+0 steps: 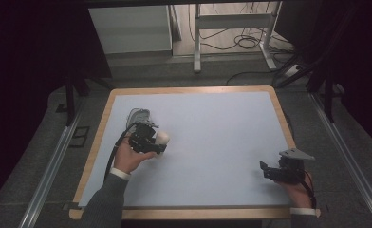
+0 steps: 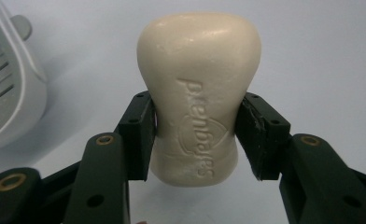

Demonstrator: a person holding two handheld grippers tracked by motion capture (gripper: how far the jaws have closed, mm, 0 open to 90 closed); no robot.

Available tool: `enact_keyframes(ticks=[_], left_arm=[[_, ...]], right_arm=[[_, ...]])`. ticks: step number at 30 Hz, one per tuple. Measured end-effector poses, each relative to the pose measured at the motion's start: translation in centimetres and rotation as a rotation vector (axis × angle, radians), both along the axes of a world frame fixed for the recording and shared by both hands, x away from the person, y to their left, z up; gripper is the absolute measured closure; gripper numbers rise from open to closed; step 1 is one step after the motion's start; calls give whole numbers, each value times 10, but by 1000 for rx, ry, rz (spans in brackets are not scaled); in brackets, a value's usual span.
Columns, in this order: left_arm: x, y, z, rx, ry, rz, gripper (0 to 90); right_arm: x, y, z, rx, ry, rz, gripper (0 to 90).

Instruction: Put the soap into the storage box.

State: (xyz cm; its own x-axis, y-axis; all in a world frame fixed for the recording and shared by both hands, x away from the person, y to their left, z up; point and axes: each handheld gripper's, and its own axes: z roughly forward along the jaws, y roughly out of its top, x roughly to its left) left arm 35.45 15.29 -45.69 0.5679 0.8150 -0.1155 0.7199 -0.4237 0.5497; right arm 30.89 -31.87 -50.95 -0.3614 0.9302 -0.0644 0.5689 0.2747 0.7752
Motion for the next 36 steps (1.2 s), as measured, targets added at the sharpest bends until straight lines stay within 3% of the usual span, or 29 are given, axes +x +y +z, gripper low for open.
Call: enact_keyframes(ticks=[17,30,36], left_arm=[[8,22,0,-19,-7,45,501],[24,47,6,-32,-14,105,501],[36,57,9,-16,-10,140,501]], right_arm=[[0,0,0,-3,2,1,99],[0,0,-1,-6,4,1,99],[0,0,-1,-6,4,1,98]])
